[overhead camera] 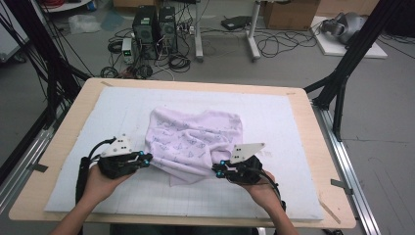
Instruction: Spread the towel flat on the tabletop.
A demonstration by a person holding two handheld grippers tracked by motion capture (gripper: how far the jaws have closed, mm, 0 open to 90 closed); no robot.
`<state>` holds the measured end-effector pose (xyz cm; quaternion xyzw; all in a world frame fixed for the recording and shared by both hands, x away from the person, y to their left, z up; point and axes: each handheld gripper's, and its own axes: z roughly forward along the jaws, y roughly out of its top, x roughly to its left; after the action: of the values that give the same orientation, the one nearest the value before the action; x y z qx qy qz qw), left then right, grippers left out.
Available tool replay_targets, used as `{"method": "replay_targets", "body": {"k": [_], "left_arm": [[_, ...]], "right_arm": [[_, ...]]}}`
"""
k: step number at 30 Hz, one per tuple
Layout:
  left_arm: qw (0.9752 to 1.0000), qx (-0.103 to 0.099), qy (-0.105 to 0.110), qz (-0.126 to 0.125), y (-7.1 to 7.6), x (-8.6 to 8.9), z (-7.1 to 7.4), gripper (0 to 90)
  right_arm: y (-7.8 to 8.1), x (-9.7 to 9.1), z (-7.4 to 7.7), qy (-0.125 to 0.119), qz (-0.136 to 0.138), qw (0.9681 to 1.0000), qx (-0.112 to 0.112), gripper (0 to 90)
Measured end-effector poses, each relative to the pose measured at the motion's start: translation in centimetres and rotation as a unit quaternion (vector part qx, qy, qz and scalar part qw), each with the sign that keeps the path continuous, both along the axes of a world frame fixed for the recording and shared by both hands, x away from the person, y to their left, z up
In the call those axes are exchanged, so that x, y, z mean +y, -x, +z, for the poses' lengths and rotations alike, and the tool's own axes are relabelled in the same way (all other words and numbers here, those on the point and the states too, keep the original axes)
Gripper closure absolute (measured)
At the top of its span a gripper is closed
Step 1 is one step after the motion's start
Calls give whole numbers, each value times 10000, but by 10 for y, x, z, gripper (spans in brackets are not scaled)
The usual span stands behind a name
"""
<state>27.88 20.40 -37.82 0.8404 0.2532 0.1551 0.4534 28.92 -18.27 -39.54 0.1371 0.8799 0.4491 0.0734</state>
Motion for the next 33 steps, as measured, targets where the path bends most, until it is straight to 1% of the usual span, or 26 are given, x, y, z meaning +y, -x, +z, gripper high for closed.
{"method": "replay_targets", "body": {"k": [3, 6, 8, 9, 10, 11, 12, 13, 14, 15, 16, 18, 19, 20, 22, 23, 25, 27, 28, 30, 31, 32, 33], "left_arm": [[9998, -195, 5, 12, 9, 5, 14, 858], [9993, -363, 57, 88, 14, 11, 25, 858], [9987, -460, 22, 229, 12, 16, 30, 858], [9984, -449, 44, 333, 9, 20, 29, 858], [9982, -416, -4, 429, 5, 23, 27, 858], [9979, -385, -63, 520, 1, 25, 24, 858], [9975, -267, -113, 647, -7, 29, 18, 858], [9973, -148, -95, 716, -13, 31, 13, 854], [9971, -49, -70, 752, -17, 33, 8, 842], [9972, 20, -29, 748, -19, 34, 5, 814], [9976, 79, 30, 694, -19, 34, 2, 780], [9983, 108, 66, 565, -16, 28, -2, 702], [9989, 144, 59, 435, -13, 23, -5, 665], [9992, 169, 40, 355, -12, 20, -7, 632], [9996, 199, -59, 191, -10, 11, -13, 595], [9996, 238, -62, 153, -10, 8, -16, 571], [9993, 360, -130, 20, -11, -1, -25, 559], [9983, 502, -280, -80, -13, -12, -36, 536], [9976, 578, -348, -126, -15, -19, -42, 537], [9967, 638, -470, -157, -18, -29, -51, 538], [9963, 644, -541, -154, -19, -34, -55, 547], [9962, 671, -531, -143, -22, -39, -59, 562], [9963, 676, -511, -121, -23, -40, -61, 584]], "right_arm": [[12, 5, 11, -143, 146, 9998, -47, 847], [26, 18, 20, -167, 422, 9988, -176, 847], [33, 27, 25, -209, 597, 9977, -233, 845], [36, 32, 28, -218, 662, 9972, -283, 828], [36, 34, 30, -201, 652, 9971, -343, 802], [35, 34, 30, -166, 626, 9973, -356, 794], [32, 34, 30, -128, 586, 9975, -373, 777], [27, 31, 28, -36, 438, 9983, -390, 749], [21, 27, 26, 44, 289, 9989, -375, 743], [15, 22, 22, 57, 149, 9994, -321, 736], [11, 17, 19, 32, 31, 9997, -261, 731], [1, 7, 12, -51, -292, 9995, -127, 708], [-4, 3, 8, -71, -417, 9991, -92, 696], [-8, 0, 4, -31, -562, 9984, -78, 676], [-14, -1, 1, 17, -702, 9975, -68, 637], [-18, 0, -1, 78, -798, 9967, -133, 622], [-23, 1, -2, 106, -877, 9958, -224, 593], [-30, 4, -3, 91, -953, 9952, -216, 587], [-34, 6, -4, 130, -955, 9951, -223, 587], [-41, 14, -8, 254, -912, 9954, -169, 587], [-45, 18, -12, 356, -898, 9952, -153, 589], [-48, 21, -16, 462, -883, 9949, -147, 596], [-51, 25, -22, 583, -874, 9944, -89, 626]]}}
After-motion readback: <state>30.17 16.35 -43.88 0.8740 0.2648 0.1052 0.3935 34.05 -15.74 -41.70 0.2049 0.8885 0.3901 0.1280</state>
